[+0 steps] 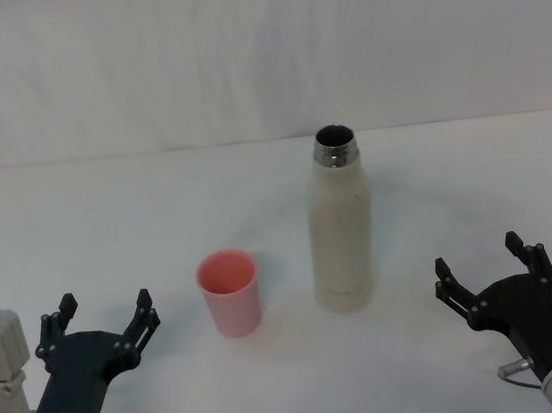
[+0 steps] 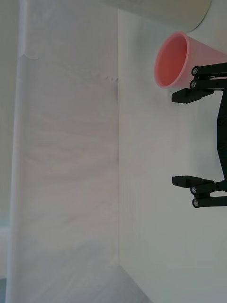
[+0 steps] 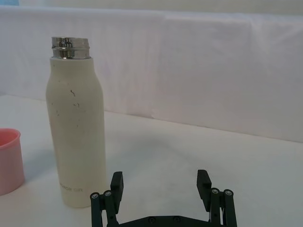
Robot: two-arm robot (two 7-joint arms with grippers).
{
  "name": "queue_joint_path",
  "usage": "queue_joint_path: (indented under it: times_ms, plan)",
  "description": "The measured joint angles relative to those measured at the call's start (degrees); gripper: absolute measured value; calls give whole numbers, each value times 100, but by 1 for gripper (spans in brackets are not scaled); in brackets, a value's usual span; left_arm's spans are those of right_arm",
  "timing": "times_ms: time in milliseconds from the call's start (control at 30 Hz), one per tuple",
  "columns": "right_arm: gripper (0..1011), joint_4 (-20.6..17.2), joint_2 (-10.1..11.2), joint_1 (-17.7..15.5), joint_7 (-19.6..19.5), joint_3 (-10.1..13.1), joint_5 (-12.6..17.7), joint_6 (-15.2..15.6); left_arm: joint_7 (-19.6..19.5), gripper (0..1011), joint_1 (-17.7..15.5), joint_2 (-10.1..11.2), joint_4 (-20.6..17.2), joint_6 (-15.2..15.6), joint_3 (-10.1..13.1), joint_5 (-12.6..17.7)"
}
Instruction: Grasp the thermos with one hand and pour water into the cup lid.
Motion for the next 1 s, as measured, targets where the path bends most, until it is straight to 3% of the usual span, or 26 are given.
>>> queue_joint_path:
  times_ms: [1000]
  plan:
    - [1000, 0, 0, 0, 0, 0, 0, 0, 0, 1001, 0, 0, 0, 0, 0, 0]
